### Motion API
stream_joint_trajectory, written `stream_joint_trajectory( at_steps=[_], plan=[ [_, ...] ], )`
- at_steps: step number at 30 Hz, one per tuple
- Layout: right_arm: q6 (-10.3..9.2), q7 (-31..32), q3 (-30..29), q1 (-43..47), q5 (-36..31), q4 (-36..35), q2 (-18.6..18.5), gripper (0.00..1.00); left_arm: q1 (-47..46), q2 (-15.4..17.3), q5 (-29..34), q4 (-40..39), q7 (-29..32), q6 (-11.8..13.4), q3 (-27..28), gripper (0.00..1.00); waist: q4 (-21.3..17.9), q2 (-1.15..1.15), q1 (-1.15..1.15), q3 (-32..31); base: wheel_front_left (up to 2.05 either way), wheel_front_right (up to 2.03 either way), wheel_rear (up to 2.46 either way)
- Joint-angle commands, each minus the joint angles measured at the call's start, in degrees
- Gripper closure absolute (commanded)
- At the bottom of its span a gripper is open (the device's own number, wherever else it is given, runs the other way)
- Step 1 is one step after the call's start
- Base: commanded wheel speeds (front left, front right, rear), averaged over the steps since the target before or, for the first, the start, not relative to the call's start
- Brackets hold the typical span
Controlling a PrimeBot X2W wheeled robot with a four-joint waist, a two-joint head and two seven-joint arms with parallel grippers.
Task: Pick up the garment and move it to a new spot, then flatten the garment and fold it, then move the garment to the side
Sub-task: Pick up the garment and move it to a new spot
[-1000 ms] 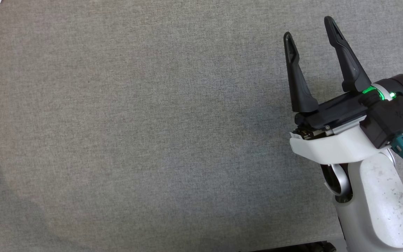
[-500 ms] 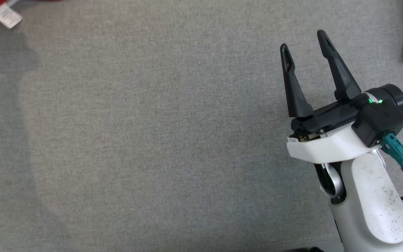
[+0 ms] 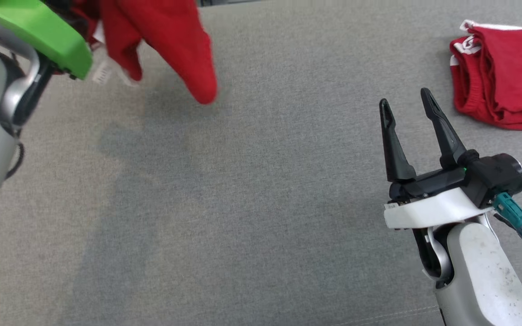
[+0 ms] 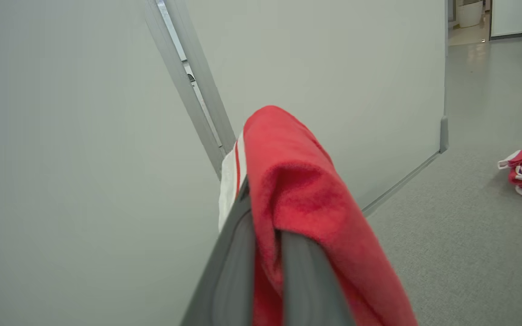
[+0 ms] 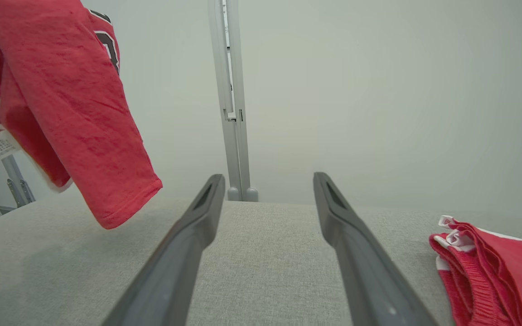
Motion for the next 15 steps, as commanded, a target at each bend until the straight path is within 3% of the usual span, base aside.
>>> stream_joint_trajectory(
  at_steps=[1,8,15],
  plan=[
    [-0.06,-0.4,-0.4,1.5,0.4,0.4,0.0,0.0,1.8,-1.1,-0.9,-1.3,-0.2,0.2,-0.4,1.0,-3.1,0.0,0.0,-5.1,0.0,0.0,0.0],
    [-0.06,-0.8,-1.3,4.0,2.1,1.5,0.0,0.0,10.6,-6.9,-2.2,-4.0,-2.6,3.4,-3.4,1.0,-4.6,0.0,0.0,-4.6,0.0,0.0,0.0],
    [-0.06,-1.1,-0.6,3.9,3.5,2.9,0.0,0.0,20.5,-12.0,-0.1,4.3,-7.1,5.8,-8.7,1.0,-6.2,0.0,0.0,-2.8,0.0,0.0,0.0]
  ],
)
